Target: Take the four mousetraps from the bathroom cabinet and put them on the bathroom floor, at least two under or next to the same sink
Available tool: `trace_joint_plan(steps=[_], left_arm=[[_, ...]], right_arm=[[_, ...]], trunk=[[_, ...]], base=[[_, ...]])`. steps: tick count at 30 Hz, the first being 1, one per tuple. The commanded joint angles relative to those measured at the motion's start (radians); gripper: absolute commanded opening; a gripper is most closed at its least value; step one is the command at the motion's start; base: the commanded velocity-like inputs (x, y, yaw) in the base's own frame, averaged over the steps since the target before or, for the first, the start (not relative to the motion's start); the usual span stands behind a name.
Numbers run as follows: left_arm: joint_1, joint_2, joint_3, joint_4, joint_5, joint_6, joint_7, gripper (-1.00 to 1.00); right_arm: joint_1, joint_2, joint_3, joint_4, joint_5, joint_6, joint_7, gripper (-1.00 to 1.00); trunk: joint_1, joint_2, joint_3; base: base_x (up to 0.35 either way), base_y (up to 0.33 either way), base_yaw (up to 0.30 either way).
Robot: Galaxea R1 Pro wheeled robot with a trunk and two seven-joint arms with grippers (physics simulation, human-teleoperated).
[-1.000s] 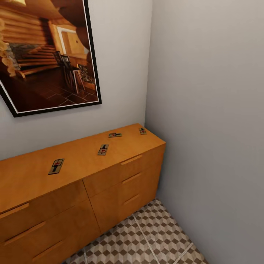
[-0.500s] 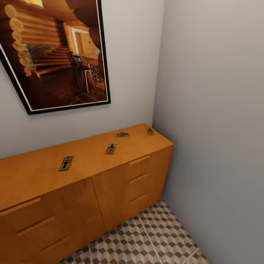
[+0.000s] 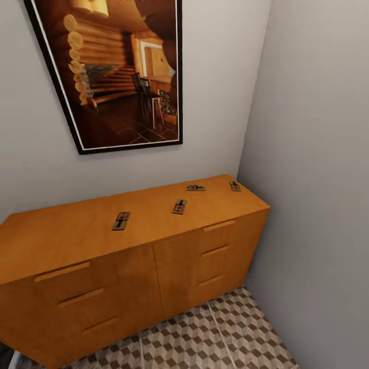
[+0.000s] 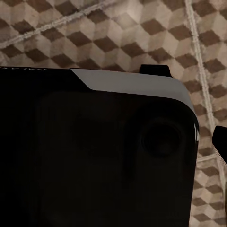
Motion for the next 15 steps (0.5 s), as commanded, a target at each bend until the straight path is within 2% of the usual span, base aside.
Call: trace_joint_plan(steps=[1,7,15], left_arm=[[0.001,0.000,0.000,-0.002,0.000,-0.001,0.001,1.00],[0.001,0.000,0.000,-0.001,0.000,-0.001,0.001,1.00],[0.001,0.000,0.000,-0.001,0.000,-0.001,0.001,1.00]], right_arm=[[-0.001,0.000,0.000,0.001,0.002,-0.003,0.000,1.00],[-0.001,0.000,0.000,0.001,0.002,-0.003,0.000,1.00],[-0.001,-0.002,0.000,0.001,0.001,-0.003,0.001,1.00]], trunk=[[0.000,0.000,-0.001],[0.000,0.000,-0.001],[0.000,0.000,-0.001]], base=[[0.000,0.000,0.284],[0.000,0.000,0.259],[0.000,0.000,0.062]])
